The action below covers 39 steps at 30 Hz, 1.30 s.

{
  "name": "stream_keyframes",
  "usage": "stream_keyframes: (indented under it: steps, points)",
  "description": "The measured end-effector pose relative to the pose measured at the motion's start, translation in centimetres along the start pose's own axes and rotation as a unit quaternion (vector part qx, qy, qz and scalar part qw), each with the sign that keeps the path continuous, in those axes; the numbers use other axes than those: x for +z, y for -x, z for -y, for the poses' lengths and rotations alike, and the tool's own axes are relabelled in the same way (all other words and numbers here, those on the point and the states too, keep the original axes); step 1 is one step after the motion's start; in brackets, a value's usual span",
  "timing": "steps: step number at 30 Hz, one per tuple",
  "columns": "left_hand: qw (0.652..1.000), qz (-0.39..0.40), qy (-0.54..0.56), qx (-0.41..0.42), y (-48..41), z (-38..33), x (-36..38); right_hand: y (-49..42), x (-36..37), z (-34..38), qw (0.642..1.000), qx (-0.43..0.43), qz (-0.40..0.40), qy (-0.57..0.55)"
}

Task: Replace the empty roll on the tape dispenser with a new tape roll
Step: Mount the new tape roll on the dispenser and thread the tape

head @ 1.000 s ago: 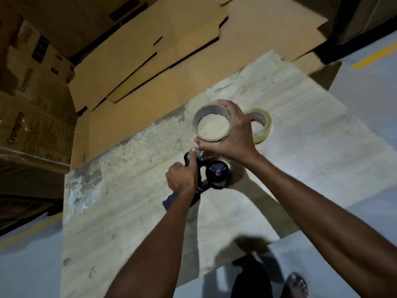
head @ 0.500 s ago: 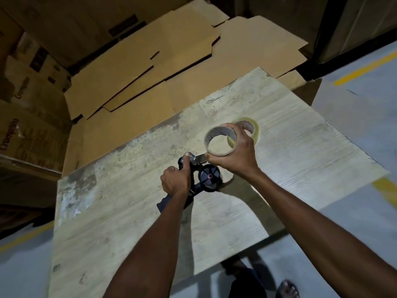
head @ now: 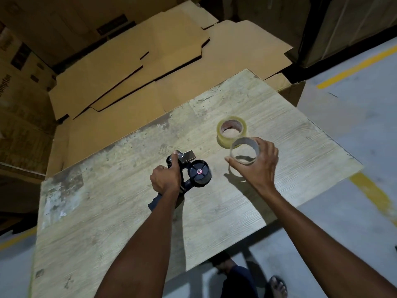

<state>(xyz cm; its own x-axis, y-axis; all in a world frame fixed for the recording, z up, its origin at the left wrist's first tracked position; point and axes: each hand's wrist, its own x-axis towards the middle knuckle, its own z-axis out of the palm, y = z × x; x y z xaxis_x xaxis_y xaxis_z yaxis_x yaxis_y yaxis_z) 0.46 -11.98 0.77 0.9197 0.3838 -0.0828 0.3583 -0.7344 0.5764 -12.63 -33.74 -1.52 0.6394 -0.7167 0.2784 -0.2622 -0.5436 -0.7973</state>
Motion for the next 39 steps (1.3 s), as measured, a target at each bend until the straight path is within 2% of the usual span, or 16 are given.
stream_keyframes:
  steps: [5, 10, 17, 22, 25, 28, 30, 32, 36, 39]
  points:
    - [0.999, -0.014, 0.013, -0.033, 0.0, -0.2, 0.3, -0.3, -2.0, -2.7, 0.996, 0.061, -0.045, 0.035]
    - [0.999, -0.012, 0.003, -0.045, 0.2, -0.3, 0.3, -0.4, -2.7, -5.1, 0.995, 0.080, 0.044, 0.045]
    - [0.999, -0.003, 0.009, -0.044, 0.4, -0.3, 0.1, -0.3, -2.7, -5.1, 0.994, 0.092, 0.052, 0.040]
    - [0.999, 0.009, 0.006, -0.042, 0.6, -0.6, -0.2, -0.1, -3.1, -4.2, 0.986, 0.107, 0.073, 0.101]
    - [0.999, 0.010, 0.007, -0.043, 0.6, -0.5, -0.2, 0.0, -2.9, -2.6, 0.992, 0.086, 0.017, 0.094]
    - [0.999, 0.012, 0.016, -0.044, 0.5, -0.4, -0.1, -1.4, -2.1, -0.2, 0.997, 0.018, -0.002, 0.073]
    - [0.999, 0.013, 0.024, -0.046, 0.2, -0.2, 0.0, -3.0, -1.2, 1.6, 0.996, -0.020, 0.024, 0.079]
    - [0.999, 0.014, 0.026, -0.040, -0.1, 0.0, 0.1, -4.9, -0.1, 3.2, 0.992, -0.028, 0.089, 0.088]
    - [0.999, 0.017, 0.033, -0.034, -0.2, 0.2, 0.2, -8.3, 2.1, 4.6, 0.963, -0.003, 0.229, 0.142]
    - [0.999, 0.011, 0.036, -0.037, -0.5, 0.3, 0.4, -9.9, 3.2, 4.6, 0.940, 0.023, 0.285, 0.185]
